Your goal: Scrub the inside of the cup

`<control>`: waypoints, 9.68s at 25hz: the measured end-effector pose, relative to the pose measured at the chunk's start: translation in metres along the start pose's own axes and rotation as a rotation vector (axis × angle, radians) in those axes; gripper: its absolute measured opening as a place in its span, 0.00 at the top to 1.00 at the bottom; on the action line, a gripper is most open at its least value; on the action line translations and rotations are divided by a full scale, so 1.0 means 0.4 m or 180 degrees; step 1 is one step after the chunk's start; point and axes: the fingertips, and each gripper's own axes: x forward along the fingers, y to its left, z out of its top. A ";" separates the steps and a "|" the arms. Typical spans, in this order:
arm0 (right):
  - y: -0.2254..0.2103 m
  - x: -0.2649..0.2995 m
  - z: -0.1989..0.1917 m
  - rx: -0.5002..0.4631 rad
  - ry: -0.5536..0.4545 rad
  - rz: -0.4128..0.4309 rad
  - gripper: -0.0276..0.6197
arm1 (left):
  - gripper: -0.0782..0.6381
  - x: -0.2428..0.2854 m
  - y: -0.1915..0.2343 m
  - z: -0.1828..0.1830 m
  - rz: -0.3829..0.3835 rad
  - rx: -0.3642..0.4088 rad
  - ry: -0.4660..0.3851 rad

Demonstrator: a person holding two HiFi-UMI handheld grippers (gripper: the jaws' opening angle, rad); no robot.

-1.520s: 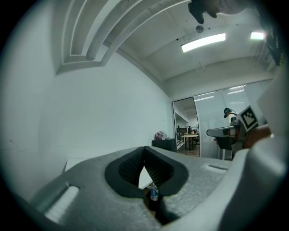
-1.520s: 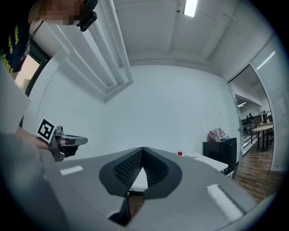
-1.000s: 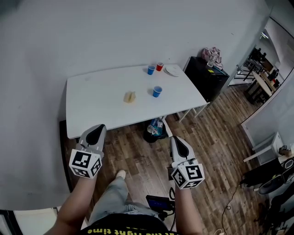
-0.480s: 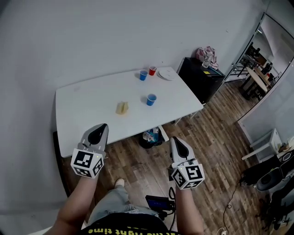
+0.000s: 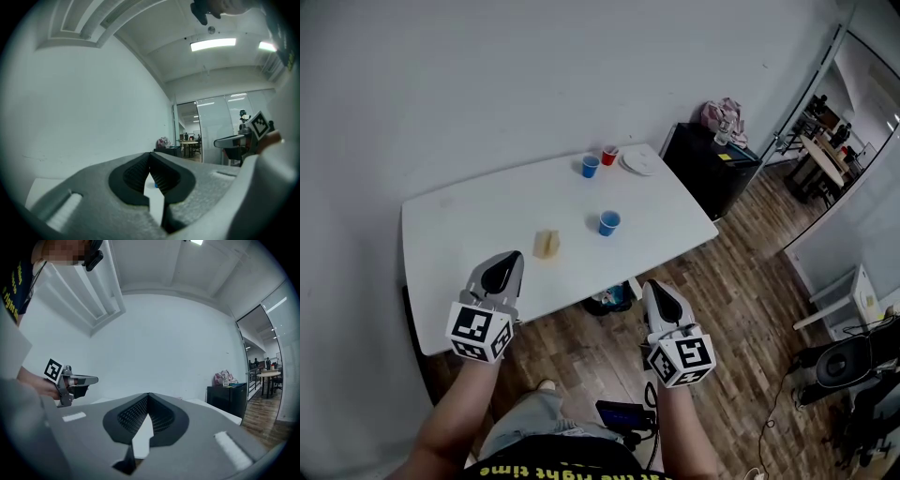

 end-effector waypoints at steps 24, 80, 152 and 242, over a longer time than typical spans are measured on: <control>-0.074 0.296 0.004 0.0009 -0.0032 -0.0122 0.95 | 0.89 0.204 0.219 -0.050 -0.0004 -0.0062 0.0044; -0.410 0.664 -0.132 0.0128 0.0331 0.0327 0.95 | 0.89 0.499 0.326 -0.231 0.0494 -0.0233 0.0474; -0.375 0.804 -0.497 0.0035 0.1411 0.1273 0.52 | 0.51 0.615 0.217 -0.542 -0.0280 -0.0785 0.1671; -0.308 0.846 -0.677 -0.0913 0.1680 0.1562 0.52 | 0.73 0.652 0.103 -0.561 -0.0550 -0.0217 0.1977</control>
